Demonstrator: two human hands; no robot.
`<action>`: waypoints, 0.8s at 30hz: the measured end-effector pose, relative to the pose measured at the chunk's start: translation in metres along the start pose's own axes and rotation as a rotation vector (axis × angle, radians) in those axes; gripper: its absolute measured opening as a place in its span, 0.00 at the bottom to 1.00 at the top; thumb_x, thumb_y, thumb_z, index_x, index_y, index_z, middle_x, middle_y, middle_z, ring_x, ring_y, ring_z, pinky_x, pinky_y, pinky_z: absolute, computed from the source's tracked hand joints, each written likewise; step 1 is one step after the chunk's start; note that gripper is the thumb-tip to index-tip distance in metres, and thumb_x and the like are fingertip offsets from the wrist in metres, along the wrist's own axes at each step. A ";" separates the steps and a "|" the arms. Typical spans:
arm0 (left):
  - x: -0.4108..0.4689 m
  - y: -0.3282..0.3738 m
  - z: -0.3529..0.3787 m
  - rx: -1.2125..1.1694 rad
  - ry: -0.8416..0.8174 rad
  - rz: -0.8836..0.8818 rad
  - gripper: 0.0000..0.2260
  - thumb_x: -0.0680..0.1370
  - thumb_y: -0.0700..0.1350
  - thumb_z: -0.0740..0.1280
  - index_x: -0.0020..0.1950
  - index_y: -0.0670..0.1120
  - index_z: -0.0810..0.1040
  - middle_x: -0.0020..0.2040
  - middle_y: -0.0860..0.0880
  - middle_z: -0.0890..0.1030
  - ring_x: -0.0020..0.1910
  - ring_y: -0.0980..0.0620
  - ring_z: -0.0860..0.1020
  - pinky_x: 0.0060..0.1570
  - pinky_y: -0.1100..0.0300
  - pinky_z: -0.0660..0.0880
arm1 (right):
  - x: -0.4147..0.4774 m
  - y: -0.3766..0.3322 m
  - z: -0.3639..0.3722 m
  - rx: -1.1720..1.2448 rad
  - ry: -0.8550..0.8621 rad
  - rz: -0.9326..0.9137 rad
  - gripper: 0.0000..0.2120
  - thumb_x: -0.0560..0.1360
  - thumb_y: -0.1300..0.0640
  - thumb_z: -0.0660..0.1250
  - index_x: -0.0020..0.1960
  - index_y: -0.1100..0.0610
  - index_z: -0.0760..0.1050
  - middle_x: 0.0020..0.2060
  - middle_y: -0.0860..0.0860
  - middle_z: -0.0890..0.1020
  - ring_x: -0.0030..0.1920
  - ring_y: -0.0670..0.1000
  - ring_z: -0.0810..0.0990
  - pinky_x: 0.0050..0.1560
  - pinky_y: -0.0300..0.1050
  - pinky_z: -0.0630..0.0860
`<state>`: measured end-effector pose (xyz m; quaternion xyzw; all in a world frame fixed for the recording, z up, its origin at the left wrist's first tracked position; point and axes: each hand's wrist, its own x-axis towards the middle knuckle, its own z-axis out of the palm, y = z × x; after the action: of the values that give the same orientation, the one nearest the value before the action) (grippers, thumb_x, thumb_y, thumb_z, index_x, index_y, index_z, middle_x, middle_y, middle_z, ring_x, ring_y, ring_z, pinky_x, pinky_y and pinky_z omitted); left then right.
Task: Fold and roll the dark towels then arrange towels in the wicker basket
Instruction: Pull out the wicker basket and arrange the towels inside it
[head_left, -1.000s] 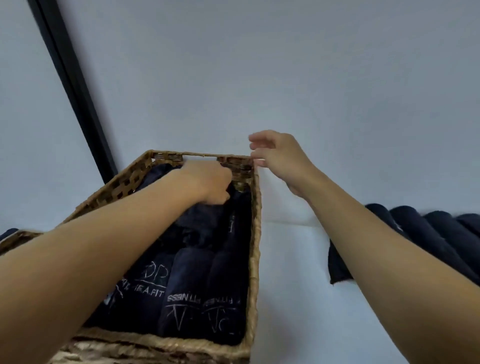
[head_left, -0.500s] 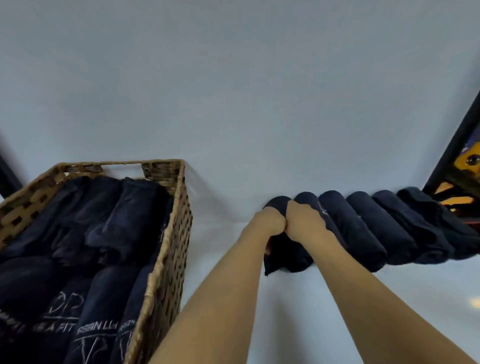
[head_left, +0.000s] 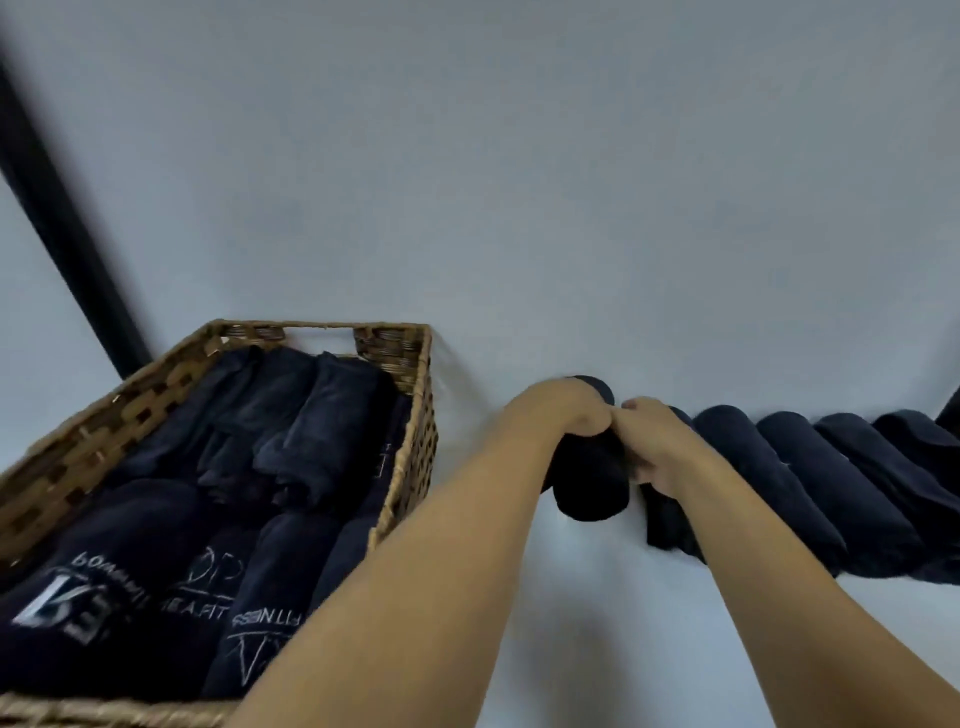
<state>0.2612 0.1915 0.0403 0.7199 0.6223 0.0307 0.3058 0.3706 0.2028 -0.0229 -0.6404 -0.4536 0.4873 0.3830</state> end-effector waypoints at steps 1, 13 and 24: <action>-0.010 0.002 -0.015 0.096 0.026 0.025 0.16 0.83 0.41 0.53 0.66 0.37 0.72 0.65 0.39 0.75 0.58 0.41 0.76 0.49 0.55 0.70 | -0.006 -0.012 0.005 0.070 -0.029 -0.027 0.14 0.76 0.59 0.68 0.57 0.66 0.74 0.44 0.61 0.83 0.37 0.56 0.83 0.26 0.42 0.78; -0.073 -0.123 -0.116 -0.143 0.376 0.139 0.16 0.70 0.52 0.68 0.50 0.43 0.72 0.42 0.47 0.76 0.40 0.50 0.75 0.40 0.52 0.73 | -0.053 -0.120 0.125 0.167 -0.377 -0.307 0.09 0.77 0.56 0.65 0.55 0.58 0.77 0.38 0.52 0.82 0.32 0.48 0.81 0.32 0.42 0.79; -0.025 -0.186 -0.054 -0.181 0.376 -0.022 0.31 0.75 0.53 0.65 0.75 0.46 0.60 0.58 0.45 0.79 0.51 0.48 0.78 0.46 0.58 0.73 | 0.007 -0.126 0.192 -1.146 -0.187 -0.813 0.17 0.80 0.61 0.57 0.66 0.53 0.75 0.63 0.53 0.77 0.61 0.55 0.75 0.59 0.46 0.73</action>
<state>0.0694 0.1978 0.0029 0.6642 0.6711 0.2169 0.2480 0.1589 0.2561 0.0479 -0.4764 -0.8728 0.0432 0.0967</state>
